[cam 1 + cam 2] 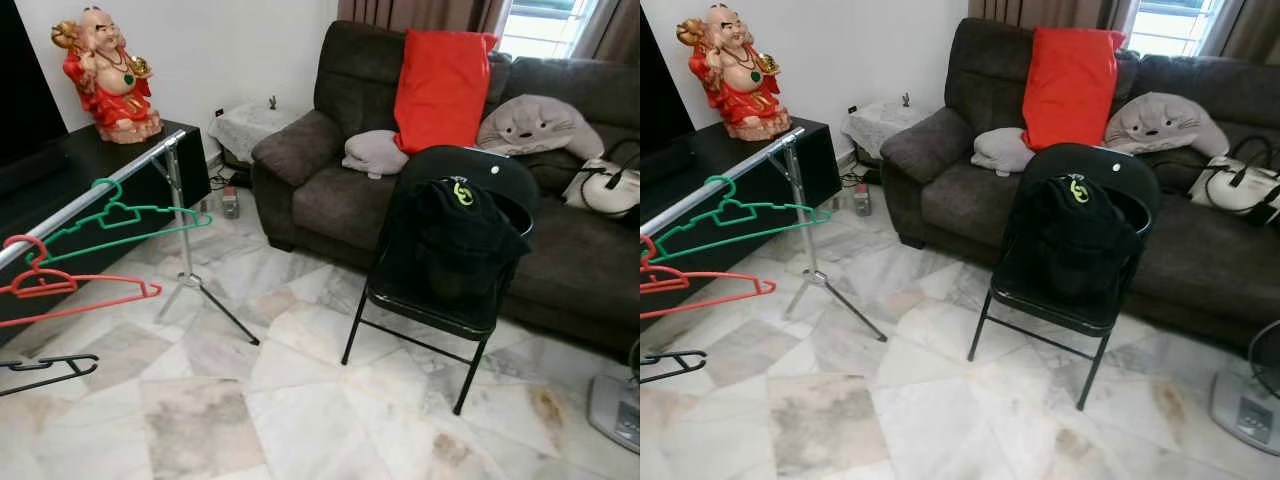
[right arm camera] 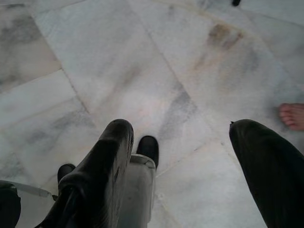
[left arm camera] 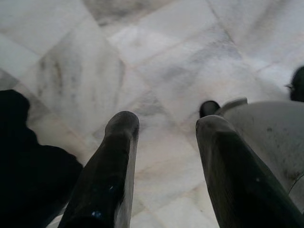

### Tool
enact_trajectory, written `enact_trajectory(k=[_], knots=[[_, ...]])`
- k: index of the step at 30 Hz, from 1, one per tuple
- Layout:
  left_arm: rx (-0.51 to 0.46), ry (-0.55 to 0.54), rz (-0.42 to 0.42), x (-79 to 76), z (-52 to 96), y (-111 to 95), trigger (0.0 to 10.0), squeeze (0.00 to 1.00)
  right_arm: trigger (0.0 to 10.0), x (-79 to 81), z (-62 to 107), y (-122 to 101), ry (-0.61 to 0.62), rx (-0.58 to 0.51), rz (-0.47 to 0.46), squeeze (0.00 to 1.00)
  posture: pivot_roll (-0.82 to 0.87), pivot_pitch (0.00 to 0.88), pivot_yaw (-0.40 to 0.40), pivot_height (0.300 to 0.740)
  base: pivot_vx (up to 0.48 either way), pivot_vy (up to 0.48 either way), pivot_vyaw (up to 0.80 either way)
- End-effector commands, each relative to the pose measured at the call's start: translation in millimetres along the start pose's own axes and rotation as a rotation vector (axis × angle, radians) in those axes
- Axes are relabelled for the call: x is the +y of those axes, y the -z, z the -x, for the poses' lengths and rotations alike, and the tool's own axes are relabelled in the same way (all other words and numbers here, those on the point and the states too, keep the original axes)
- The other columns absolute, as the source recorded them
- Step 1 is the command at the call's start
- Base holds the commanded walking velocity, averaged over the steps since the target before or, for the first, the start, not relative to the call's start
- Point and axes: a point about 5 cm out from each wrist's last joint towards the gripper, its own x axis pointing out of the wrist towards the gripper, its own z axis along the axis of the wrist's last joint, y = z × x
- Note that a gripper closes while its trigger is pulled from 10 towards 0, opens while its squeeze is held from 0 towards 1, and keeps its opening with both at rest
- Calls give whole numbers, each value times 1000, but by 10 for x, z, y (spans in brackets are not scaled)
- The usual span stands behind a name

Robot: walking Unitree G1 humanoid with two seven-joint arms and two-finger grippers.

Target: Hang hanger

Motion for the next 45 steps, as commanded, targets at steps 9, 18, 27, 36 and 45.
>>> enact_trajectory(k=[9, 18, 27, 36, 45], knots=[[-7, -1, 0, 78, -27, -123, 10000, 0, 10000, -76, 0, -32, 9, -5, 9, 0, 104, 0, 32, 740, 368, 0, 0], [22, -20, 10, 208, 1, -46, 10000, 0, 10000, -81, 1, -29, 13, -3, -5, 0, 106, 0, 31, 740, 368, 0, -422], [18, -11, 10, 138, -11, -62, 10000, 0, 10000, -11, -2, -10, 6, -1, -6, 0, 105, 0, 32, 740, 366, 0, -749], [-17, 13, 5, -100, -80, -286, 10000, 0, 10000, 23, -13, -71, 6, -31, -10, 0, 95, 0, 32, 740, 362, 0, -202], [-10, 0, 2, 34, -67, -263, 10000, 0, 10000, 54, -25, -119, -4, -39, -4, 0, 94, 0, 36, 740, 347, 0, 0]])
